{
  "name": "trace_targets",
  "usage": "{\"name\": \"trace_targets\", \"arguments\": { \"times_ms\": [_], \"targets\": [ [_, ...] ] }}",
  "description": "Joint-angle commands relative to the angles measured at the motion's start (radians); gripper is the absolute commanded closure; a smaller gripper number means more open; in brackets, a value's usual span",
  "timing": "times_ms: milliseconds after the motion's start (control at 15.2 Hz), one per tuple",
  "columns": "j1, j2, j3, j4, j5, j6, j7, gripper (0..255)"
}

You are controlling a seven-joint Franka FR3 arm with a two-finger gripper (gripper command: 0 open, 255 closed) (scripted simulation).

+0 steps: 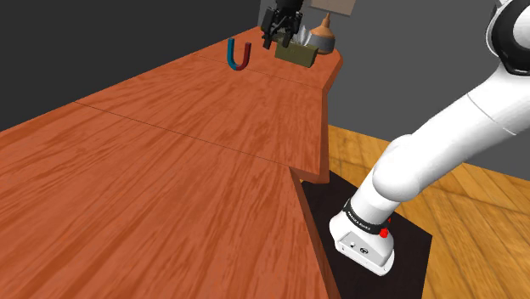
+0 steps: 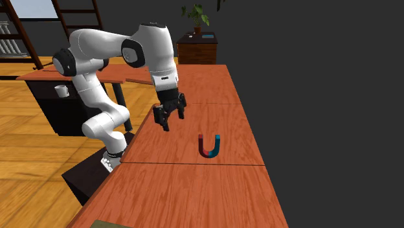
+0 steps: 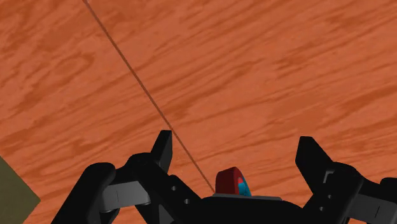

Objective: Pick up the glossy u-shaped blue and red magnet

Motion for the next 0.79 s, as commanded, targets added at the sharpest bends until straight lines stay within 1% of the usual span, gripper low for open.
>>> {"name": "trace_targets", "arguments": {
  "times_ms": [0, 396, 726],
  "targets": [
    [0.001, 0.101, 0.002, 0.101, 0.002, -0.018, 0.009, 0],
    [0.003, 0.391, 0.005, 0.432, 0.007, -0.111, 0.032, 0],
    [0.003, 0.373, 0.005, 0.341, 0.007, -0.038, 0.032, 0]
  ]
}}
